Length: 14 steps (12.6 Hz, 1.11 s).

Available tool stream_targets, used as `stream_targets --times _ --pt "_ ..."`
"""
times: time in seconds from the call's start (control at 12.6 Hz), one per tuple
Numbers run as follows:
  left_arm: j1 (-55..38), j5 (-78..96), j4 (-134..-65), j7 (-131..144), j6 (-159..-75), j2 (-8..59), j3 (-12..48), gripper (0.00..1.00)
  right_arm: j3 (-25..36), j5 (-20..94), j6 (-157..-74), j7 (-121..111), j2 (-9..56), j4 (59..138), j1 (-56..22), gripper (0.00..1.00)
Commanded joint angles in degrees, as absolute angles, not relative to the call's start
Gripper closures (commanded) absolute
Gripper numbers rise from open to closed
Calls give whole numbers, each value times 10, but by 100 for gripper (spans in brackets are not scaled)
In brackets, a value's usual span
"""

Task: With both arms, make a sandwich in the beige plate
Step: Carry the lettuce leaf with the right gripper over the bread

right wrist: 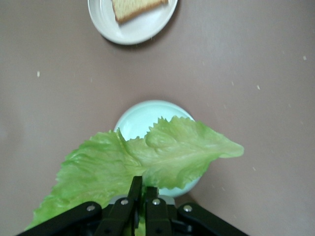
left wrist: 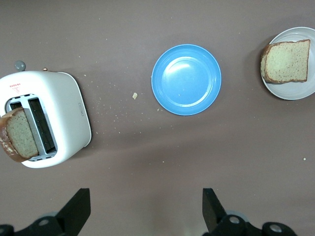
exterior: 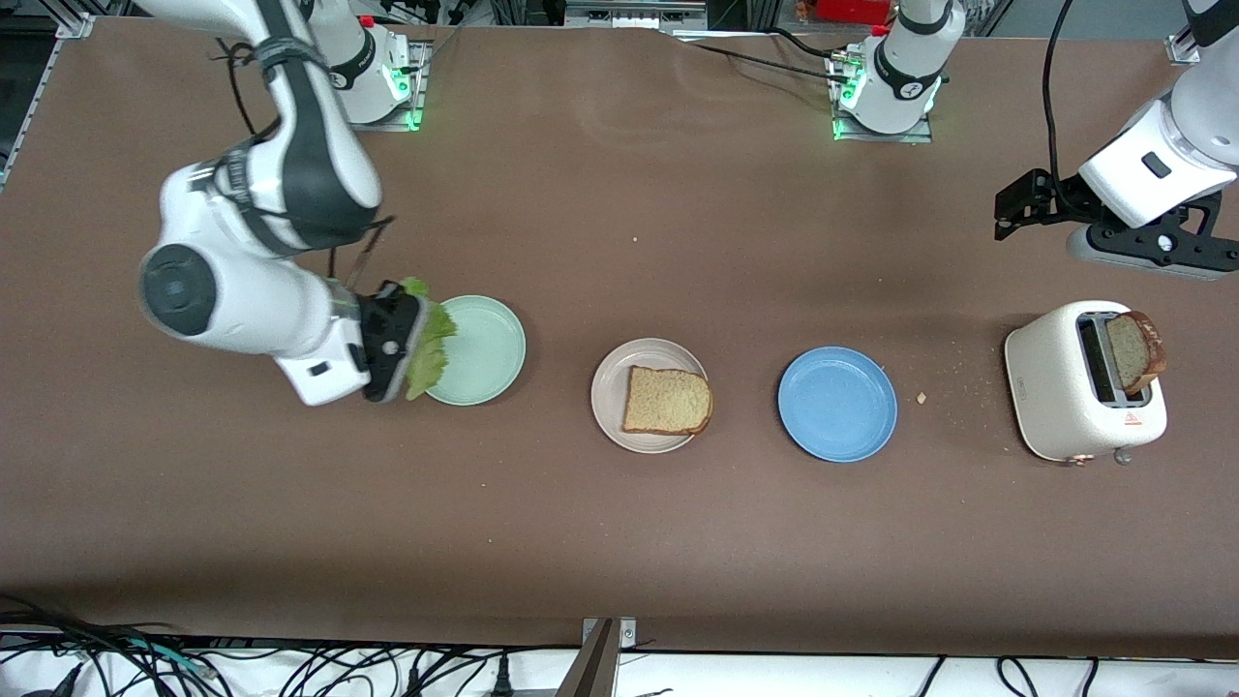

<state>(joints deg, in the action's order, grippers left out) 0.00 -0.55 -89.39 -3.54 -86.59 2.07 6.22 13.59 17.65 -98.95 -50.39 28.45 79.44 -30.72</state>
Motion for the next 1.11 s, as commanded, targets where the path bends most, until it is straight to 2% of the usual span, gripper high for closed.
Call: stream_targets --times 0.0,0.32,0.56,0.63,1.03 --pt "5 7 -882 -42 -853 22 64 0 163 172 -1022 -412 326 763 -367 100" --pt "18 1 -882 -44 -854 22 64 0 223 213 -1067 -289 392 738 -464 100" --pt "25 2 -882 -44 -854 23 65 0 271 264 -1068 -174 480 643 -518 100" --pt "26 3 -882 -44 -854 22 65 0 279 279 -1074 -133 499 633 -534 100" --pt "35 1 -885 -44 -854 23 64 0 313 368 -1195 -4 567 630 -594 100"
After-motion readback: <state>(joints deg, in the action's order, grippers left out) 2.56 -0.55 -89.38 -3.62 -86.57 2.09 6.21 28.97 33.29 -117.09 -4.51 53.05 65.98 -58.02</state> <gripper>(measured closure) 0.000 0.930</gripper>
